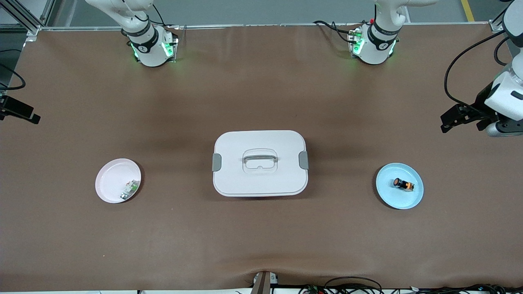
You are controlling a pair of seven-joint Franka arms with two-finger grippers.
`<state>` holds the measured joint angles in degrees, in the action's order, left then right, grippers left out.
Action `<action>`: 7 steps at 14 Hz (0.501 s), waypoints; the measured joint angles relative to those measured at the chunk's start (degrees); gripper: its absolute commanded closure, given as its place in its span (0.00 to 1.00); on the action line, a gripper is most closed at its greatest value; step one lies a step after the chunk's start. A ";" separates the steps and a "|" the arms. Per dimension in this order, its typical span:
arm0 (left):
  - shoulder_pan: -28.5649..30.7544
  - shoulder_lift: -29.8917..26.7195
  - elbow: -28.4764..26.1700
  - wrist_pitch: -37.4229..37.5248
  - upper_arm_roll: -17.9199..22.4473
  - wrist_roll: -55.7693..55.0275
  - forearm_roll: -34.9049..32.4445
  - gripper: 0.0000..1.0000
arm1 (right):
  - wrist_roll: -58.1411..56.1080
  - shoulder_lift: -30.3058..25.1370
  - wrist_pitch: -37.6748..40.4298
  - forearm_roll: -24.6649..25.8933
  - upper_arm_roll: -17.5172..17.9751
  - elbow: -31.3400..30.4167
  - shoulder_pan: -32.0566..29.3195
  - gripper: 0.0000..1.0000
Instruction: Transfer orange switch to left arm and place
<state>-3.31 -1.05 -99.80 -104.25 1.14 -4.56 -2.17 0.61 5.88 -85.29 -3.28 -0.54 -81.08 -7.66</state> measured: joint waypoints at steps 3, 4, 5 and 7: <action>0.03 -1.34 -1.37 0.19 0.10 0.00 0.00 0.00 | 0.00 0.01 0.00 -1.05 -0.21 0.00 -0.81 0.00; 0.03 -2.84 -2.89 0.12 0.10 0.00 0.00 0.00 | 0.00 0.01 0.00 -1.08 -0.21 0.00 -0.82 0.00; 0.04 -4.75 -4.71 -0.07 0.10 0.00 0.00 0.00 | 0.00 0.01 0.00 -1.10 -0.19 0.00 -0.82 0.00; 0.04 -9.25 -8.81 -0.41 -0.16 0.03 0.00 0.00 | 0.00 0.02 0.00 -1.09 -0.12 0.00 -0.82 0.00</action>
<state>-3.27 -10.30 -108.60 -104.66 0.98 -4.53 -2.18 0.61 5.90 -85.29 -4.37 -0.66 -81.08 -8.48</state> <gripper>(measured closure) 0.000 0.000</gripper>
